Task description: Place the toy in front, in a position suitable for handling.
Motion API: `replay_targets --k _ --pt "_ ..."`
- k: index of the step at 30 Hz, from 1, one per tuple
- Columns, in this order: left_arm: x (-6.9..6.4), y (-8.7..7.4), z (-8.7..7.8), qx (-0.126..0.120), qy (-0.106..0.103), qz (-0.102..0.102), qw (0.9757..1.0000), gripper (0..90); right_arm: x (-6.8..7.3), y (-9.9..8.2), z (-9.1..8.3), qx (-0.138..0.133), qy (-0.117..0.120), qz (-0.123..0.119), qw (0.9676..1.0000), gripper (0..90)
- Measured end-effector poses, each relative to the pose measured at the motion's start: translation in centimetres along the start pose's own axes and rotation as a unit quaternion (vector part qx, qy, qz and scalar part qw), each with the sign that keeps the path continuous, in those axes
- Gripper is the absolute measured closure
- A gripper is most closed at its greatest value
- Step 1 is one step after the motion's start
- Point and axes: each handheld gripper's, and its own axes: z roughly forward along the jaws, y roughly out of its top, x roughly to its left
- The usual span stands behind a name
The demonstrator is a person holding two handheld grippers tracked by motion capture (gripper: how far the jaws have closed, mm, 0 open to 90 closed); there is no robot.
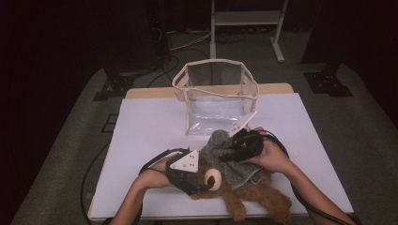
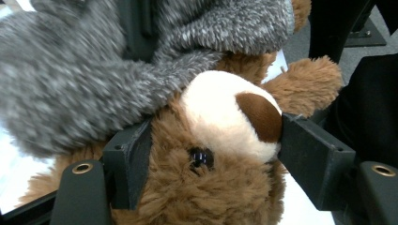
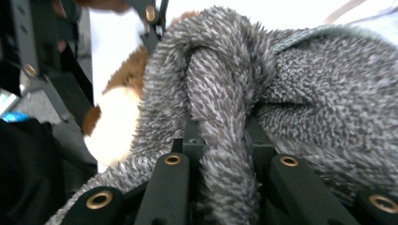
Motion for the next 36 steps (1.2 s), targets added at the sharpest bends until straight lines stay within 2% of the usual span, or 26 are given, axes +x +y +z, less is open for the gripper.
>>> replay_targets --k 2,5,8,11,20,24,27,32,34,36 --pt "0.1 0.0 -0.6 -0.003 0.000 -0.002 1.0000 29.0 -0.2 -0.3 0.2 0.006 0.000 0.005 1.0000 75.0" --pt "0.3 -0.2 -1.5 -0.004 0.006 -0.007 1.0000 31.4 -0.9 -0.7 -0.1 0.000 -0.001 0.021 0.9998 75.0" --pt "0.2 -0.5 -1.5 -0.002 0.004 -0.013 0.9999 32.6 -1.2 -0.5 -0.1 -0.004 0.004 0.022 0.9998 75.0" --pt "0.0 -0.5 -0.9 0.005 0.003 -0.010 0.9999 32.5 -1.2 0.4 0.3 -0.002 0.006 0.018 0.9998 75.0" --pt "-0.1 -0.4 -0.9 0.010 -0.004 -0.003 0.9999 33.0 -1.8 3.8 3.0 -0.010 0.034 0.019 0.9992 74.9" --pt "0.0 -0.6 -1.0 0.005 -0.005 -0.005 1.0000 32.9 -2.1 4.2 3.7 -0.004 0.036 0.019 0.9992 74.9" --pt "0.2 -0.8 -1.0 -0.001 0.000 -0.006 1.0000 33.1 -2.2 3.4 2.7 0.002 0.028 0.025 0.9993 75.0" --pt "0.9 -1.0 -0.7 -0.011 0.023 -0.018 0.9995 32.9 -1.2 1.1 -0.8 -0.004 0.004 0.019 0.9998 75.0" --pt "1.3 -0.9 -0.4 -0.018 0.042 -0.026 0.9986 32.0 -0.4 0.2 -2.2 -0.010 -0.001 0.019 0.9998 75.0" --pt "1.7 -0.8 -0.3 -0.029 0.064 -0.040 0.9967 31.1 0.5 -0.4 -3.3 -0.020 -0.004 0.014 0.9997 75.0"
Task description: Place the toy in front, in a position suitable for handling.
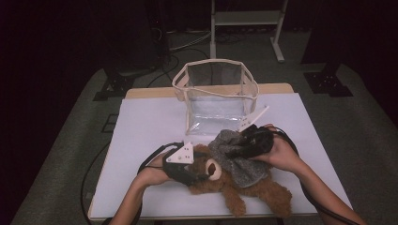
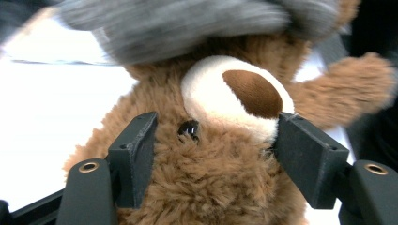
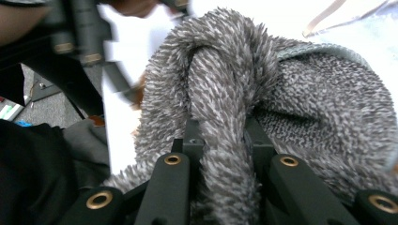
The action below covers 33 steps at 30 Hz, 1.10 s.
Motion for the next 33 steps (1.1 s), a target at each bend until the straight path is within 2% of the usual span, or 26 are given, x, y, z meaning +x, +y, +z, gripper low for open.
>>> replay_targets --k 3,4,6,7,9,10,13,14,16,19,22,26,29,33 --pt "0.7 -0.1 -0.2 -0.012 0.039 -0.031 0.9987 31.8 1.0 -0.4 -0.6 -0.010 -0.002 -0.010 0.9999 75.0" --pt "0.8 -0.2 -0.3 -0.009 0.041 -0.036 0.9985 32.4 1.2 -0.5 -0.4 -0.006 -0.004 -0.010 0.9999 75.0" --pt "1.0 -0.5 -0.7 -0.007 0.038 -0.035 0.9986 32.4 1.1 -0.6 0.3 0.007 -0.021 -0.016 0.9996 74.9" --pt "1.0 -0.7 -0.8 -0.002 0.032 -0.036 0.9988 32.4 0.8 -0.5 0.7 0.011 -0.022 -0.013 0.9996 75.0" --pt "1.1 -1.2 -1.0 0.014 0.022 -0.031 0.9992 32.5 0.2 -0.4 1.2 0.017 -0.037 -0.014 0.9991 74.9" --pt "1.1 -1.5 -1.1 0.019 0.022 -0.032 0.9990 32.9 -0.3 -0.2 1.5 0.018 -0.051 -0.016 0.9984 74.9" --pt "1.4 -2.3 -1.1 0.032 0.031 -0.039 0.9982 36.1 -1.7 0.1 1.5 0.012 -0.063 -0.001 0.9980 74.9" --pt "1.6 -2.6 -1.0 0.028 0.035 -0.044 0.9980 37.8 -1.9 0.2 1.4 0.008 -0.061 0.007 0.9981 75.0" --pt "1.9 -2.9 -0.7 0.021 0.034 -0.051 0.9979 38.8 -1.5 0.5 1.2 -0.001 -0.058 -0.002 0.9983 75.1" --pt "2.0 -2.9 -0.4 0.015 0.038 -0.050 0.9979 39.4 0.0 1.4 1.3 -0.001 -0.050 -0.031 0.9982 75.1" --pt "2.1 -2.7 -0.3 0.009 0.046 -0.049 0.9977 39.8 1.6 2.4 2.5 0.007 -0.039 -0.058 0.9975 75.1" --pt "2.1 -2.8 -0.3 0.007 0.047 -0.053 0.9975 39.4 2.8 3.2 4.5 0.022 -0.021 -0.081 0.9963 75.1" --pt "2.1 -2.9 -0.4 0.008 0.040 -0.056 0.9976 38.3 2.9 2.9 5.2 0.033 -0.016 -0.081 0.9961 75.2" --pt "2.0 -3.0 -0.3 0.011 0.028 -0.054 0.9981 37.1 2.0 1.6 3.9 0.023 -0.015 -0.058 0.9979 75.3"
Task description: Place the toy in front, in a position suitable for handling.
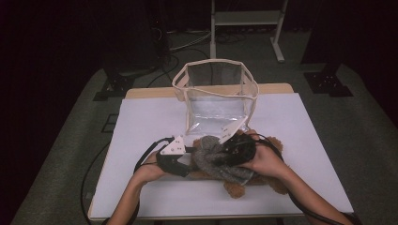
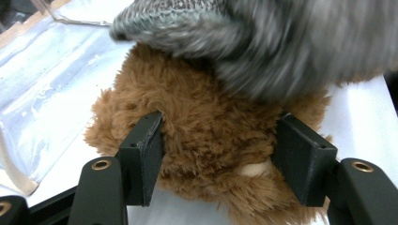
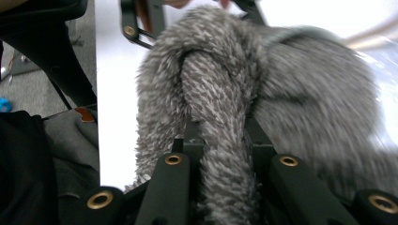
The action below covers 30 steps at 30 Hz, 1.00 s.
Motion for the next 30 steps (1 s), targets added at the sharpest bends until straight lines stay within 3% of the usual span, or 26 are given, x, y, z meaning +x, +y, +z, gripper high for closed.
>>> replay_targets --k 5,8,11,13,15,19,21,24,30 --pt "-0.4 0.1 0.1 0.010 -0.017 0.003 0.9998 36.2 -1.7 -1.8 -2.9 -0.015 -0.032 0.030 0.9989 75.1" --pt "-0.6 0.2 -0.1 0.021 -0.029 0.018 0.9992 34.8 -3.1 -2.6 -4.4 -0.024 -0.056 0.060 0.9963 75.0" --pt "-0.6 0.5 -0.4 0.028 -0.036 0.022 0.9987 30.9 -4.4 -3.5 -4.9 -0.020 -0.061 0.086 0.9942 74.9" --pt "-0.7 1.0 -0.6 0.020 -0.032 0.024 0.9990 27.9 -4.4 -4.0 -4.5 -0.019 -0.047 0.092 0.9944 74.9" --pt "-0.9 1.9 -0.6 0.000 -0.034 0.025 0.9991 23.8 -3.7 -4.0 -3.7 -0.016 -0.038 0.085 0.9955 74.8" --pt "-1.3 3.4 0.1 -0.009 -0.035 0.041 0.9985 20.0 -2.3 -4.0 -2.9 -0.022 -0.010 0.070 0.9973 74.7" --pt "-1.4 3.9 0.8 -0.002 -0.048 0.044 0.9979 21.7 -1.9 -4.3 -3.4 -0.029 -0.016 0.068 0.9971 74.7" --pt "-1.7 3.9 1.5 0.021 -0.041 0.062 0.9970 22.4 -2.1 -5.6 -4.7 -0.041 -0.027 0.079 0.9957 74.7" --pt "-1.7 3.4 1.3 0.018 -0.049 0.059 0.9969 23.4 -3.6 -9.4 -8.8 -0.062 -0.063 0.127 0.9879 74.7"
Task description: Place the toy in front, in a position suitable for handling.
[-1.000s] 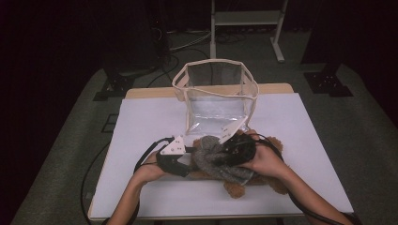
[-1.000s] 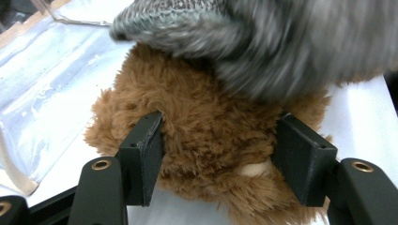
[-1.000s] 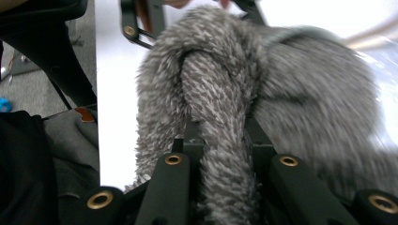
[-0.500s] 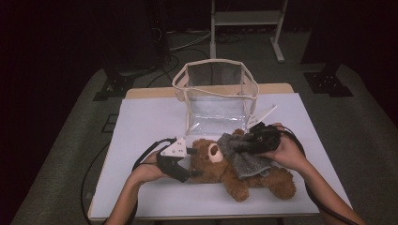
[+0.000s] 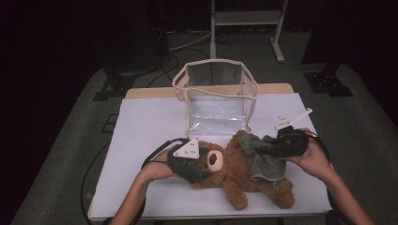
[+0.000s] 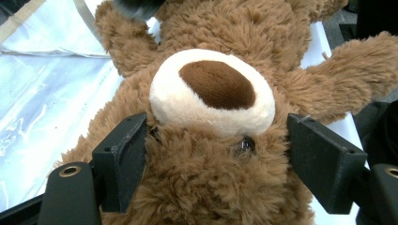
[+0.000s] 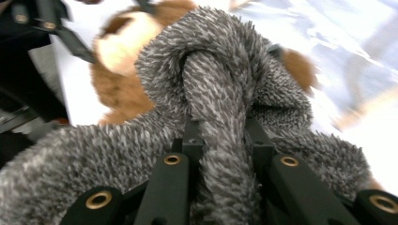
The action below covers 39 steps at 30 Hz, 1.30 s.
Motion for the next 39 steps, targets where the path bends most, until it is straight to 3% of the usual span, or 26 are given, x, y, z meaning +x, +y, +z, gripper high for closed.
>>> replay_targets --k 8,12,15,19,25,27,29,32,36,39 --pt "0.1 0.1 -0.2 0.004 -0.007 0.001 1.0000 23.4 -2.1 -2.6 -5.2 -0.025 -0.051 0.042 0.9975 74.7" --pt "0.1 0.1 -0.3 0.001 -0.010 -0.002 0.9999 23.4 -2.3 -2.7 -6.1 -0.034 -0.057 0.043 0.9969 74.7" --pt "0.2 0.3 -0.4 0.000 -0.009 -0.002 1.0000 23.3 -2.1 -2.6 -4.9 -0.021 -0.048 0.037 0.9979 74.6" --pt "0.3 0.6 -0.6 -0.008 -0.004 -0.004 0.9999 23.1 -1.7 -2.4 -2.1 -0.002 -0.023 0.028 0.9993 74.5" --pt "0.6 1.7 0.1 -0.011 -0.008 0.000 0.9999 18.2 -0.4 -1.1 1.7 -0.001 0.020 0.008 0.9998 74.8" --pt "0.5 2.0 0.5 -0.010 -0.017 0.004 0.9998 18.1 0.0 -0.7 1.9 -0.007 0.026 0.003 0.9996 74.8" --pt "0.2 2.1 0.9 -0.003 -0.039 0.013 0.9992 25.8 0.3 -0.8 1.9 -0.008 0.027 -0.002 0.9996 74.8" --pt "-0.3 2.1 1.2 0.008 -0.044 0.022 0.9988 28.3 0.1 -1.3 1.2 -0.007 0.028 0.004 0.9996 74.8" --pt "-0.8 2.1 1.1 0.013 -0.045 0.032 0.9984 30.0 -1.1 -2.1 0.4 -0.003 0.004 0.019 0.9998 74.8" --pt "-1.0 2.1 1.1 0.015 -0.047 0.036 0.9981 30.4 -1.4 -1.9 0.3 -0.003 0.002 0.024 0.9997 74.8"
